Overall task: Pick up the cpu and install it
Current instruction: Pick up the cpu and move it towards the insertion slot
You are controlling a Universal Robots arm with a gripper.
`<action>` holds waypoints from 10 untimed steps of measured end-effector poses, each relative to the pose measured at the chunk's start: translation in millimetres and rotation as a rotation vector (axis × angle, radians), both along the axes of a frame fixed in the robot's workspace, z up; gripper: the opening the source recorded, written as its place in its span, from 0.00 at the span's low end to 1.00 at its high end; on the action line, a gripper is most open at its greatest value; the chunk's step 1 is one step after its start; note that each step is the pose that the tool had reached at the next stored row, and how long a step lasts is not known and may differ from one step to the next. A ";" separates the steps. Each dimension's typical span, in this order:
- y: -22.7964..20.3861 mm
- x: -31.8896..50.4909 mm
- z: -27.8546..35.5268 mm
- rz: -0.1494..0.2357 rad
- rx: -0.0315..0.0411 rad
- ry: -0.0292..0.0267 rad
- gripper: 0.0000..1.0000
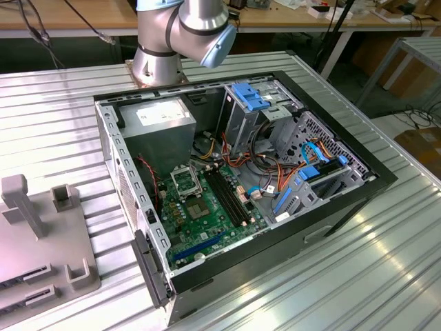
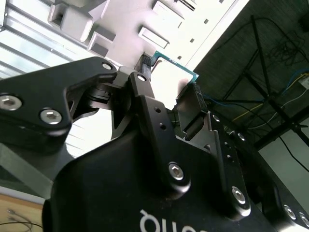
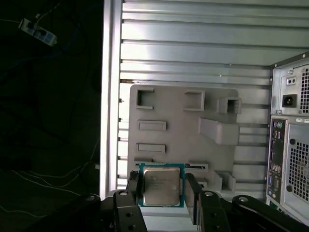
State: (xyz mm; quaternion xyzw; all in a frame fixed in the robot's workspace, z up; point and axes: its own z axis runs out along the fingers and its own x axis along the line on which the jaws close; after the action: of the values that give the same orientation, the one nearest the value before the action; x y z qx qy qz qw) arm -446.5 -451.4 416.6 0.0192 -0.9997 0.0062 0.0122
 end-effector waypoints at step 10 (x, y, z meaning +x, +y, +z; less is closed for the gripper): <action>0.0 6.6 0.0 0.000 0.0000 0.0000 0.47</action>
State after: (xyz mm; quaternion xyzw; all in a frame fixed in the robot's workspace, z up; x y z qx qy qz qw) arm -439.9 -451.4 416.6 0.0192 -0.9997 0.0062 0.0122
